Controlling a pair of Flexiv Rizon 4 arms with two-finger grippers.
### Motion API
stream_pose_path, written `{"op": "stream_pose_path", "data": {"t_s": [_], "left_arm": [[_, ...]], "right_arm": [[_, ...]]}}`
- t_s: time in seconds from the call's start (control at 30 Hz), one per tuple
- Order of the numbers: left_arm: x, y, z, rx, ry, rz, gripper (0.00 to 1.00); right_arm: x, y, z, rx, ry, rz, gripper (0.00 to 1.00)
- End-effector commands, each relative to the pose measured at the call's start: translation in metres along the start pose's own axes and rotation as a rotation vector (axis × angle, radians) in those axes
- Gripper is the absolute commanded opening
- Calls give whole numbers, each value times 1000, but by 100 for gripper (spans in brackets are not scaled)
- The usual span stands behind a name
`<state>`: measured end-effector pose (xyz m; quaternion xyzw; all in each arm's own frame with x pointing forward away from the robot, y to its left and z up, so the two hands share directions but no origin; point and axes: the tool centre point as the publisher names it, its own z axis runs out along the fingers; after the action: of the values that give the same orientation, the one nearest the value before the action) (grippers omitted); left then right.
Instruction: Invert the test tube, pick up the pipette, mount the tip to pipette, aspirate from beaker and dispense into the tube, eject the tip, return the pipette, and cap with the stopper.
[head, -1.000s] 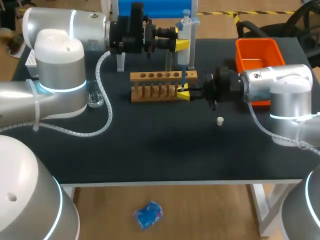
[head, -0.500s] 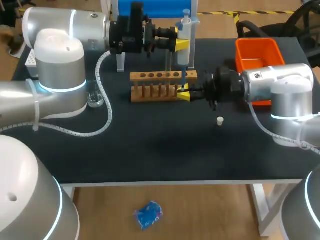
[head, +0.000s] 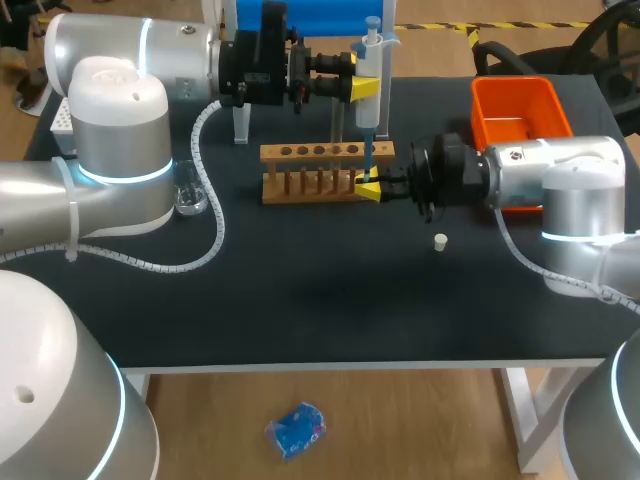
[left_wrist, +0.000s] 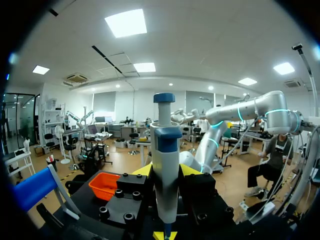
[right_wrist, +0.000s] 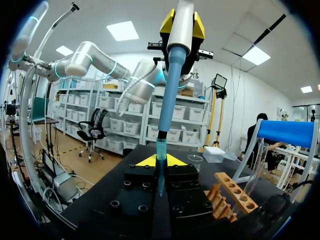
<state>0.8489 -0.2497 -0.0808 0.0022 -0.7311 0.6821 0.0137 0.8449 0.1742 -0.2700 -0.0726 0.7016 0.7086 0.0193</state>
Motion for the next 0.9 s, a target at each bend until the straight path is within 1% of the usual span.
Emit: {"op": "stream_pose_path", "data": {"t_s": [0.03,0.37,0.9], "left_arm": [[1,2,0,0,-2,1,0],[1,2,0,0,-2,1,0],[1,2,0,0,-2,1,0]], "right_arm": [[-1,0,-1,-16,0,2,0],[-1,2,0,-15,9,9,0],[3,3,1,6,24,94,0]]}}
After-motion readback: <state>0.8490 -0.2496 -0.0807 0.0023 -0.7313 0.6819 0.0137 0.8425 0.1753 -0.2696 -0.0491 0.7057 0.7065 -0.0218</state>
